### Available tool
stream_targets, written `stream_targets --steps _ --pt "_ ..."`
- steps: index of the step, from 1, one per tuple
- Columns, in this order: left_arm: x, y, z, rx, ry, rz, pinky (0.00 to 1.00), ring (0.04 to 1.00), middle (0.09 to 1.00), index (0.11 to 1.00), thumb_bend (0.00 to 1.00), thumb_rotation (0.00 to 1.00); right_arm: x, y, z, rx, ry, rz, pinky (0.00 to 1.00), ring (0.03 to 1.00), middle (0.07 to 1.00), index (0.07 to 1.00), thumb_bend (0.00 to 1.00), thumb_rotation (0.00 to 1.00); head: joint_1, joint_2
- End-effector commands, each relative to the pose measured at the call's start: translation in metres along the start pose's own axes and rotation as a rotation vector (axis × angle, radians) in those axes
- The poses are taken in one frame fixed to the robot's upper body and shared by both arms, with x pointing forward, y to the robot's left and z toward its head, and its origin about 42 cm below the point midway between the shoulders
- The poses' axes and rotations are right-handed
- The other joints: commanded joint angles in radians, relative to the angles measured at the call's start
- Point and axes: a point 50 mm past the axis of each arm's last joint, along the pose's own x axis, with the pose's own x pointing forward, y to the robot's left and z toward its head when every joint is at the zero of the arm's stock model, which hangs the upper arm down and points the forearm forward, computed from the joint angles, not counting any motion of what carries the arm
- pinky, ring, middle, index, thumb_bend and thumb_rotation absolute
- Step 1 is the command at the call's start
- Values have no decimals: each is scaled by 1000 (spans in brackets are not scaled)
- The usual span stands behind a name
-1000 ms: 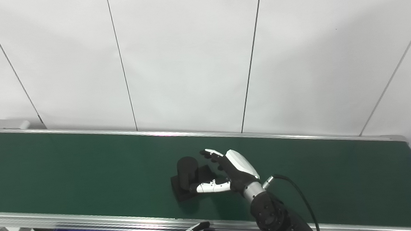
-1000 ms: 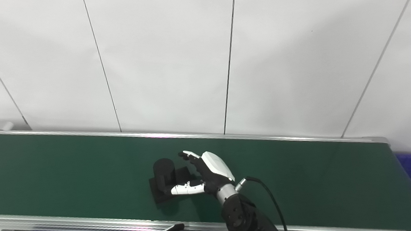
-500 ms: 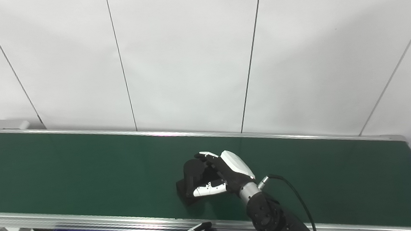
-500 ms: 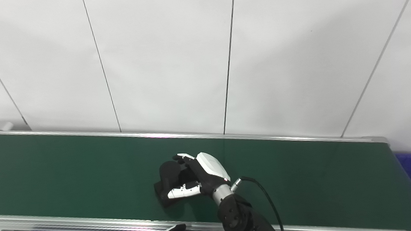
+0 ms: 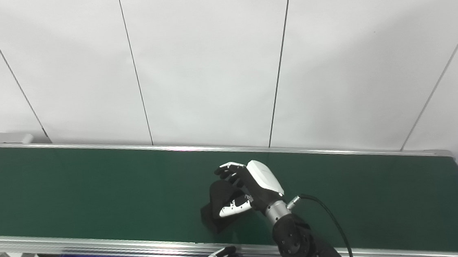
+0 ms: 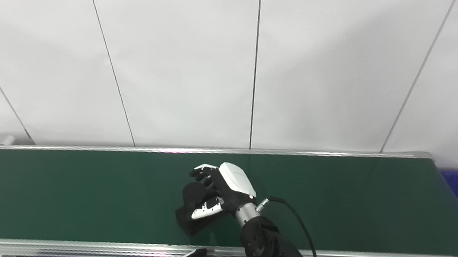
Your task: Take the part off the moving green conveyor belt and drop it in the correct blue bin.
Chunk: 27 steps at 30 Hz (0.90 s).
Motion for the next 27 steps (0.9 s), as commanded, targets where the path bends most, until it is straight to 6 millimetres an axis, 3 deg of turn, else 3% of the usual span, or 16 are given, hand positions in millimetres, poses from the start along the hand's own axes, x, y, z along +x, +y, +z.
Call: stream_targets --steps 1,14,27 --pt "4 -1 9 5 -41 3 760 819 850 876 1000 213 10 -9 19 41 -103 -83 466 429 500 553 517 0 -2 0" --pt "4 3 10 9 -40 7 762 817 847 877 1000 221 10 -10 20 85 -102 -109 490 440 520 485 515 0 -6 2" --pt "4 4 9 13 -40 5 762 818 848 884 1000 226 8 -11 19 92 -106 -121 470 434 519 500 515 0 -13 1"
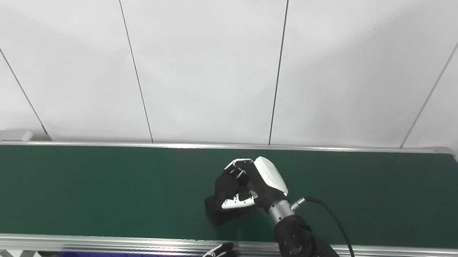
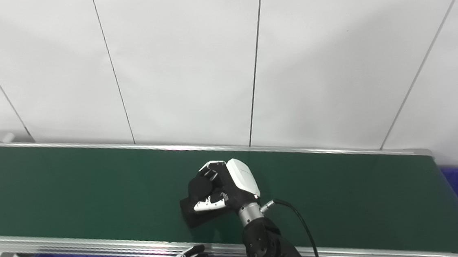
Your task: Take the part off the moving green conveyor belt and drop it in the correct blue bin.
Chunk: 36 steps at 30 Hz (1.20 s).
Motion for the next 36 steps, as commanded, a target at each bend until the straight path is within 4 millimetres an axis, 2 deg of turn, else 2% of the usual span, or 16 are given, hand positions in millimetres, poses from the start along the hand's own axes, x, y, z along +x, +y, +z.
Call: stream_targets --steps 1,5,17,21,24,36 --pt "5 1 9 7 -44 -1 762 818 848 884 1000 224 12 -10 25 34 -108 -64 469 434 520 500 515 0 -1 -3" --pt "6 1 8 7 -44 3 761 820 846 880 1000 218 10 -18 28 52 -115 -87 465 435 522 496 515 0 -2 -8" --pt "10 2 3 4 -41 -5 771 832 854 880 1000 217 -8 -65 43 112 -152 -225 471 441 495 496 518 0 -16 -21" --pt "12 2 1 -3 -39 -3 781 833 851 879 1000 222 -18 -87 51 121 -168 -261 488 451 490 496 518 0 -24 -24" --pt "12 1 1 2 -41 -4 780 833 851 880 1000 223 -25 -100 57 120 -191 -281 463 447 492 497 518 0 -29 -26" --pt "12 0 3 -6 -40 5 775 837 853 878 1000 216 -64 -142 71 113 -229 -372 429 439 494 501 518 0 -58 -10"
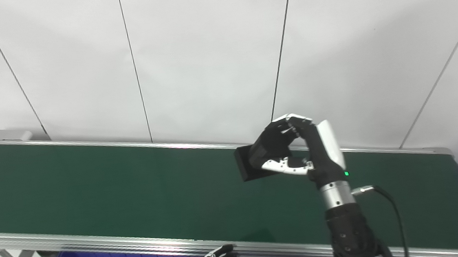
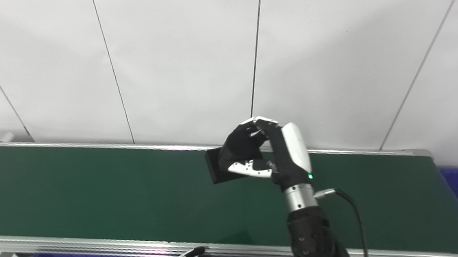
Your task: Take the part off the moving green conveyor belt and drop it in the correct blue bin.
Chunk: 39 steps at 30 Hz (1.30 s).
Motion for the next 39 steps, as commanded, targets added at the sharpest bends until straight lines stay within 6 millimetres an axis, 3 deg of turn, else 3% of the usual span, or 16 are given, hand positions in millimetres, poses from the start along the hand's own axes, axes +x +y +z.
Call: stream_targets --steps 1,13,18,29,39 --pt "6 -1 13 7 -67 7 779 838 853 879 1000 214 5 -17 19 13 -57 -43 418 434 487 514 517 0 -7 7" --pt "4 4 18 2 -66 9 785 833 850 880 1000 198 -27 -54 45 -11 -42 -89 438 437 489 510 517 0 -60 45" --pt "2 5 24 -1 -75 8 782 831 849 877 1000 180 -42 -62 49 -45 -38 -98 417 432 487 520 516 0 -92 102" --pt "-3 12 43 2 -85 16 751 811 836 869 1000 188 -76 -67 53 -52 23 -112 408 432 484 523 516 0 -173 199" --pt "-5 17 56 11 -86 18 735 801 830 864 1000 214 -109 -63 50 -26 92 -110 385 423 484 529 515 0 -198 253"
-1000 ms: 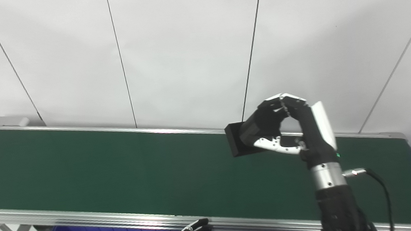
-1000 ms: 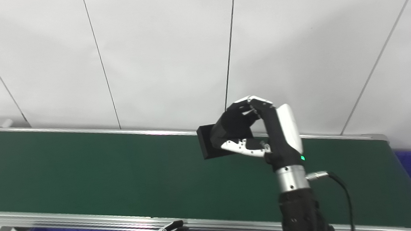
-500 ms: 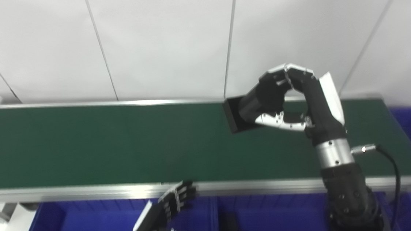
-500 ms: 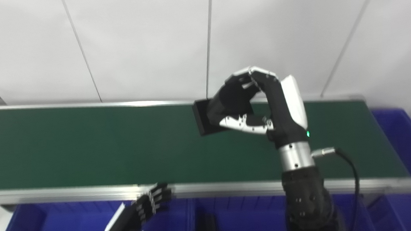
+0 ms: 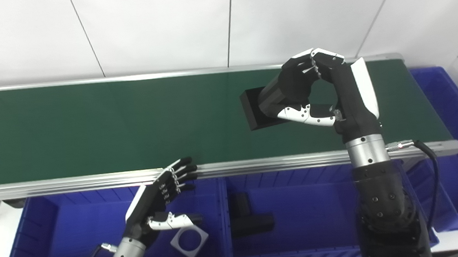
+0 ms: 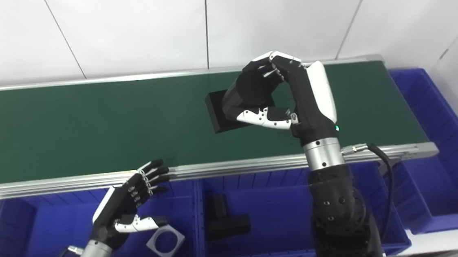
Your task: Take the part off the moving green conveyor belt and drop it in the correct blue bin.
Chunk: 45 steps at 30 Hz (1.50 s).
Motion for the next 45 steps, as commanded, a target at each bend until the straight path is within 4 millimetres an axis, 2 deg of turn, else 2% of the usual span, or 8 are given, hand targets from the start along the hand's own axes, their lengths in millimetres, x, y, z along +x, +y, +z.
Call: stream_targets --steps 1,13,23,45 --pt "2 2 12 7 -43 3 735 801 830 864 1000 215 -5 -4 11 11 -30 -35 380 421 484 529 515 0 -5 5" --pt "0 6 16 17 -41 4 726 798 827 864 1000 215 -46 4 -5 10 66 -14 357 414 496 527 514 0 -21 21" --pt "-1 8 16 21 -42 11 715 789 825 863 1000 216 -77 31 -37 0 223 66 415 434 497 508 517 0 -18 20" --pt "-3 11 20 14 -35 8 732 808 834 865 1000 211 -101 54 -81 -19 368 157 420 421 481 536 514 0 -35 30"
